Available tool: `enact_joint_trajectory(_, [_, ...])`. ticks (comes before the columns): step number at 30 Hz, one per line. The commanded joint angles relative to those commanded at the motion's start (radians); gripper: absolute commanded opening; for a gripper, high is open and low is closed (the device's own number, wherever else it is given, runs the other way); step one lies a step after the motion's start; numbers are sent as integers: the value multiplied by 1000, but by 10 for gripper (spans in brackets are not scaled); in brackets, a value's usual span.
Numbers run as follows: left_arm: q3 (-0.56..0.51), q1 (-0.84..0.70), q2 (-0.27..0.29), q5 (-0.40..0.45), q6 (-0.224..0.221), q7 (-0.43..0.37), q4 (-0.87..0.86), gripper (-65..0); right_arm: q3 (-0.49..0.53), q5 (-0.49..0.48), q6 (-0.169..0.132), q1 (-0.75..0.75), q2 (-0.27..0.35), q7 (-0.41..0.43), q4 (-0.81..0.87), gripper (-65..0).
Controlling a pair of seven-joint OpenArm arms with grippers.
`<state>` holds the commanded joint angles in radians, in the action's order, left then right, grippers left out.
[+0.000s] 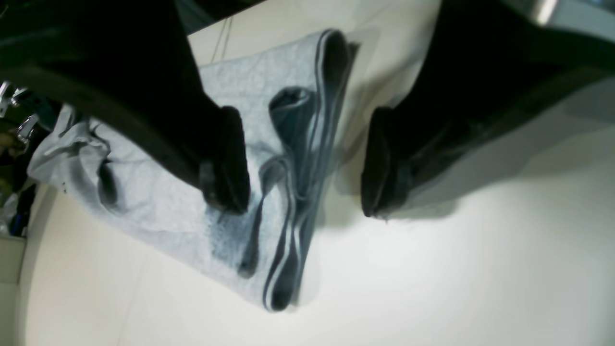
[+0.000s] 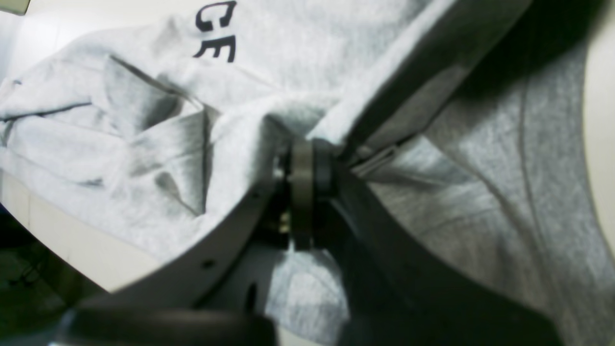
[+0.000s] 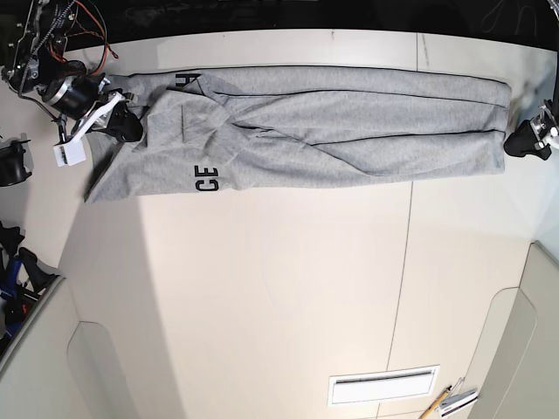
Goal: Fold the T-shirt properly
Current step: 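Hold the folded strip with both grippers and press it flat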
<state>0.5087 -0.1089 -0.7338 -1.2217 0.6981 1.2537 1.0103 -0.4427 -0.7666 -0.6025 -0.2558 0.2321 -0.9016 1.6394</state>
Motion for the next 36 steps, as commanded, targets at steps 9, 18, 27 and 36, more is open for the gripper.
enact_joint_trajectory(9, [-6, -54, 8, -140, 0, 108, 0, -242, 0, -1, 0, 0, 0, 1, 0, -650])
enact_joint_trajectory(18, [-8, -60, 55, -157, 0, 108, 0, -245, 0, -12, 0, 14, 0, 0, 0, -650])
enact_joint_trajectory(27, [-7, -54, 57, -134, 0, 40, 0, -650, 0, -12, 0, 14, 0, 0, 0, -650])
enact_joint_trajectory(36, [-5, 65, 21, -96, 0, 43, 1, -650, -2, -125, -5, 17, 0, -42, 34, -650])
